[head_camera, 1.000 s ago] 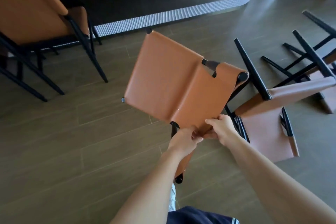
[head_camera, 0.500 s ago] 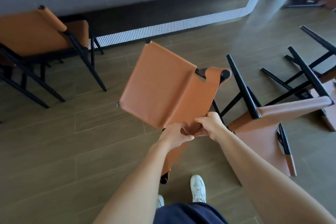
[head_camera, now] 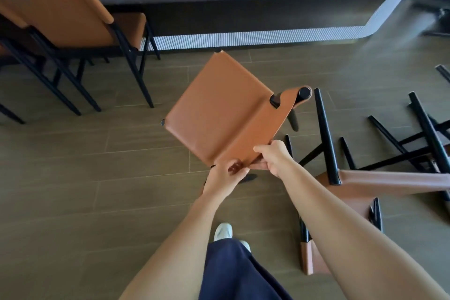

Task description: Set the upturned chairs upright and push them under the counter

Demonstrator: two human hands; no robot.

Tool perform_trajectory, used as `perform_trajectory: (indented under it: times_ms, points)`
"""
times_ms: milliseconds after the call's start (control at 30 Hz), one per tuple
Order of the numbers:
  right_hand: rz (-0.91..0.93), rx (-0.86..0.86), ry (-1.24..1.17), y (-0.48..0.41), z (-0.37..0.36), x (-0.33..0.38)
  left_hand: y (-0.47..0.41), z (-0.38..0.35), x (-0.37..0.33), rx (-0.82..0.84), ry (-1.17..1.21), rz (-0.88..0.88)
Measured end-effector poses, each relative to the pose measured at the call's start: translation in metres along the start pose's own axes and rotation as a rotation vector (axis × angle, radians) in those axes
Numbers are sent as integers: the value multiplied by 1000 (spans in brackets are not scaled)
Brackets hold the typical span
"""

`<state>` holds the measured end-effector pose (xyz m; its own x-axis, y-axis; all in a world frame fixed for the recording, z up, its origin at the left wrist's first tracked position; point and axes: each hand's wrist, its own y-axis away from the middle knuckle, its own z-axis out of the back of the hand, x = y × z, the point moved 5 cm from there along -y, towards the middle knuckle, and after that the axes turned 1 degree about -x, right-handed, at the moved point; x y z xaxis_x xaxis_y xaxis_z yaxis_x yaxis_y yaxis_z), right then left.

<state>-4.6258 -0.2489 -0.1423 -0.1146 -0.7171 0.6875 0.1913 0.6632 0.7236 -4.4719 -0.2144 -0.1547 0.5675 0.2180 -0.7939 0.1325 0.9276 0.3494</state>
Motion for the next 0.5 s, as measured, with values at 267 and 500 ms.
perform_trajectory:
  times_ms: [267, 500]
  points:
    - [-12, -42, -24, -21, 19, 32, -25, -9, -15, 123, -505, -142]
    - [40, -26, -92, -39, 33, 78, -65, -10, -47, 166, -531, -185]
